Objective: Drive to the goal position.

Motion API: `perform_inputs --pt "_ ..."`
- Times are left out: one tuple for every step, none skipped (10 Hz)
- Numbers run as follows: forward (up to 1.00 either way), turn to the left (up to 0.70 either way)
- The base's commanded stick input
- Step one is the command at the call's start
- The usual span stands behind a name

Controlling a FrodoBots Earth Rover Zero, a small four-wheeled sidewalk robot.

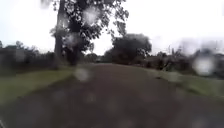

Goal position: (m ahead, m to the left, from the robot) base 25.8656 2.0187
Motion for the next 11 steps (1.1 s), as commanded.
perform_inputs --pt "1.0 0.0" --pt "1.0 0.0" --pt "1.0 0.0" --pt "1.0 0.0" --pt "1.0 0.0" --pt "1.0 0.0" --pt "1.0 0.0" --pt "1.0 -0.29" --pt "1.0 -0.33" --pt "1.0 -0.37" --pt "1.0 -0.38"
